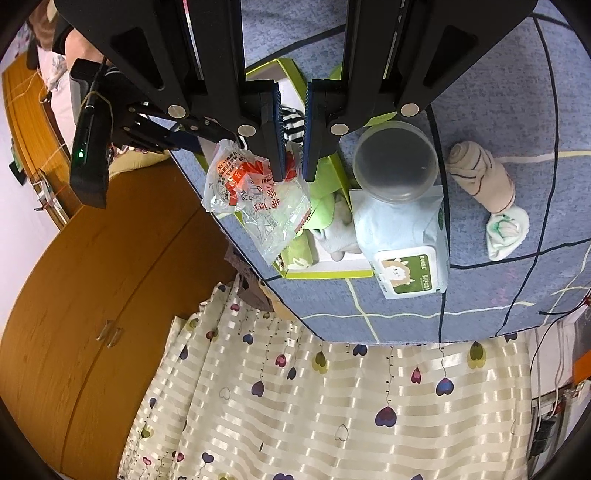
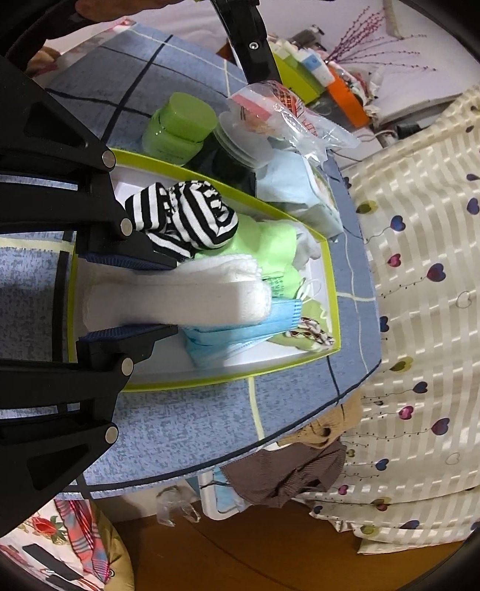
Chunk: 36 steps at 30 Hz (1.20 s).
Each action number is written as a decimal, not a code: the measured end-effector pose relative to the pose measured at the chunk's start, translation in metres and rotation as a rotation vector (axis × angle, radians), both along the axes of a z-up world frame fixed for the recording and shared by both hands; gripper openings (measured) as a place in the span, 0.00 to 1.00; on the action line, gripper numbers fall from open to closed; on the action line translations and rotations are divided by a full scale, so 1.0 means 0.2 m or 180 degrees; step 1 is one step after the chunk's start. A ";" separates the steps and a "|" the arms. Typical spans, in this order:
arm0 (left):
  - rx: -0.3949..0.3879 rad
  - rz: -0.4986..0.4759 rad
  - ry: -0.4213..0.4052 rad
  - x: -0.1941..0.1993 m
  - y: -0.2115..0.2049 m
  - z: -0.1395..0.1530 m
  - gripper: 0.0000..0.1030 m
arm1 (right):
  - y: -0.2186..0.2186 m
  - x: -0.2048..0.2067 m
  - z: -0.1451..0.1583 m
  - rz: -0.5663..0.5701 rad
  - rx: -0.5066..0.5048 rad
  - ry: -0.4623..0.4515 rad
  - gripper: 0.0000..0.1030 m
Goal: Organize soft objects
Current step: 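Lower the white cloth into the box and open the right gripper, then lower the plastic bag into the box and open the left gripper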
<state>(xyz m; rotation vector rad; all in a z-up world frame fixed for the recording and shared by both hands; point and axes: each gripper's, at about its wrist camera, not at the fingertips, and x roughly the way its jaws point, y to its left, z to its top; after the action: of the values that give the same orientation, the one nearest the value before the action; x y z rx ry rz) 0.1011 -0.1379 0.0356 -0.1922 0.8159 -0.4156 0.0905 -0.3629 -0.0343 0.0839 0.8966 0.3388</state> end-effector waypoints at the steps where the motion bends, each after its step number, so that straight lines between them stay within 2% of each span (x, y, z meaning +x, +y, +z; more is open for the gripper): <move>1: 0.0003 0.0000 0.0003 0.00 0.00 0.00 0.09 | 0.00 0.00 -0.01 -0.0001 0.0001 0.0017 0.27; 4: 0.0012 0.0000 0.0016 0.02 -0.01 0.00 0.09 | -0.01 0.00 0.00 -0.0010 0.0009 0.0032 0.32; 9: 0.0034 -0.0001 0.0020 0.03 -0.03 -0.01 0.09 | -0.02 -0.04 0.08 -0.0013 0.0026 -0.0132 0.41; 16: 0.0077 -0.0029 0.0045 0.08 -0.08 -0.04 0.09 | -0.05 -0.06 0.15 -0.0018 0.0062 -0.0259 0.42; 36: 0.0363 0.0001 0.0315 0.33 -0.25 -0.20 0.09 | -0.13 0.04 0.11 -0.0062 0.0154 -0.0226 0.42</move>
<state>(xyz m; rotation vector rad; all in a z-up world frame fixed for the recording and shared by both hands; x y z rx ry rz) 0.1670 -0.1875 -0.0050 -0.1075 0.9343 -0.3601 0.0986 -0.3891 -0.0129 0.1245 0.8171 0.3435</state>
